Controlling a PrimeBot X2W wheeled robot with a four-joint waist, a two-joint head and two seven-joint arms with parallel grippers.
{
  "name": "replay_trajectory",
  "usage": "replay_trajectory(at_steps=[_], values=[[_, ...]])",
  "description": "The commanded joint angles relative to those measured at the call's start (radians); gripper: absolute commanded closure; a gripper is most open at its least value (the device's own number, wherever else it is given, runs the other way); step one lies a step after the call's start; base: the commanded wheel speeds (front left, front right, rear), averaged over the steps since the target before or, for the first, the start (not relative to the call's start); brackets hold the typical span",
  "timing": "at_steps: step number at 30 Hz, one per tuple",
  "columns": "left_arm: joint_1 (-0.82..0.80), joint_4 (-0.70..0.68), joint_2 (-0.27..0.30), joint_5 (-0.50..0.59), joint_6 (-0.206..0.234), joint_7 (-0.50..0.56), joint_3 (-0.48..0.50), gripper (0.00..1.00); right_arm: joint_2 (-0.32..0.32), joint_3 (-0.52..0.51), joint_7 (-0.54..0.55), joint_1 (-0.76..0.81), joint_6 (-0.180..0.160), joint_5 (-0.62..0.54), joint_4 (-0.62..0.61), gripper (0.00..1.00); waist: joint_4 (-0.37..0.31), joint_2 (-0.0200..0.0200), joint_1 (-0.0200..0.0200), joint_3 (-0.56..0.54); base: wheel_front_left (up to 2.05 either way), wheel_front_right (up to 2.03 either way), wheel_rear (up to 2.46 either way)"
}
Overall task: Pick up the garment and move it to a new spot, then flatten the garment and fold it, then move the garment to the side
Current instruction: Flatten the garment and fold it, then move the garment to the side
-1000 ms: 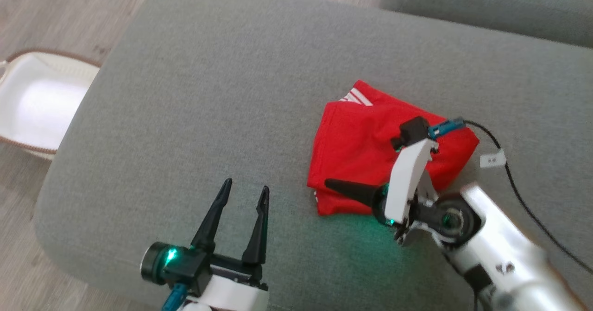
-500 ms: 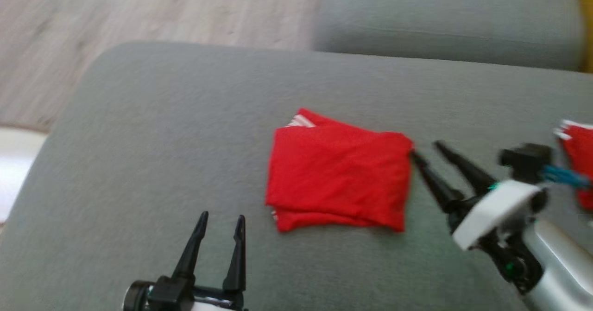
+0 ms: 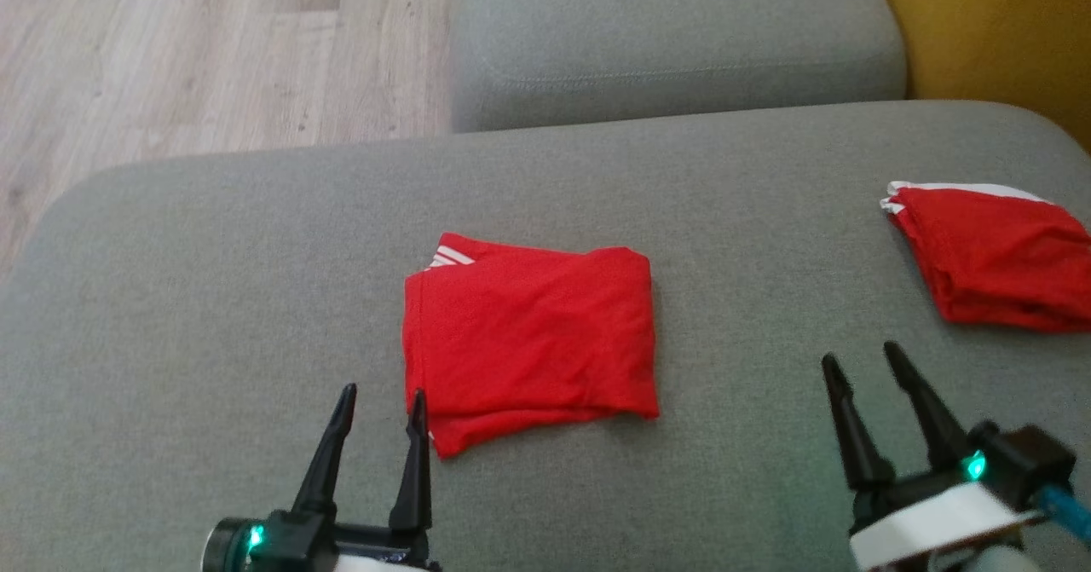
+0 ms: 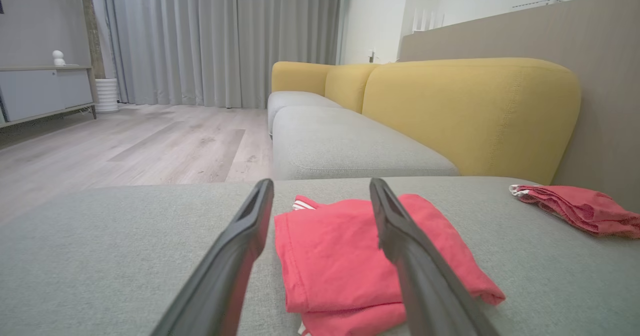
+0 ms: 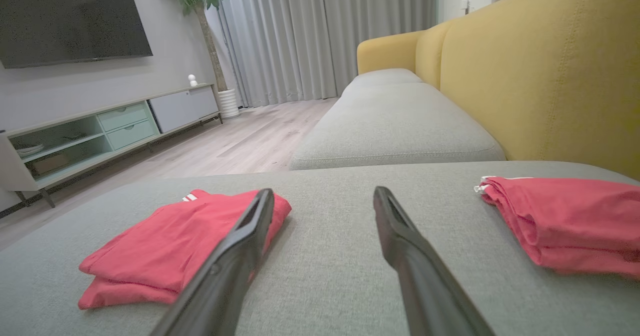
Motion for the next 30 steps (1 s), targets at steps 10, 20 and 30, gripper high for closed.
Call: replay_trajectory(at_steps=[10, 20, 30], values=[[0.028, -0.009, -0.004, 0.024, 0.02, -0.01, 0.057, 0.0, 0.066, -0.061, -0.014, 0.083, -0.001, -0.087, -0.106, 0.0, -0.001, 0.0, 0.0001, -0.039, 0.0, 0.0, 0.0], [0.05, 0.006, -0.004, 0.011, 0.039, -0.01, 0.062, 0.0, 0.082, -0.089, -0.014, 0.12, -0.001, -0.096, -0.118, 0.0, 0.022, 0.0, 0.0001, -0.061, 0.0, 0.0, 0.0], [0.056, 0.001, -0.005, 0.012, 0.048, -0.01, 0.055, 0.0, 0.082, -0.084, -0.014, 0.136, -0.001, -0.095, -0.11, 0.0, 0.04, 0.0, 0.0001, -0.06, 0.0, 0.0, 0.0]])
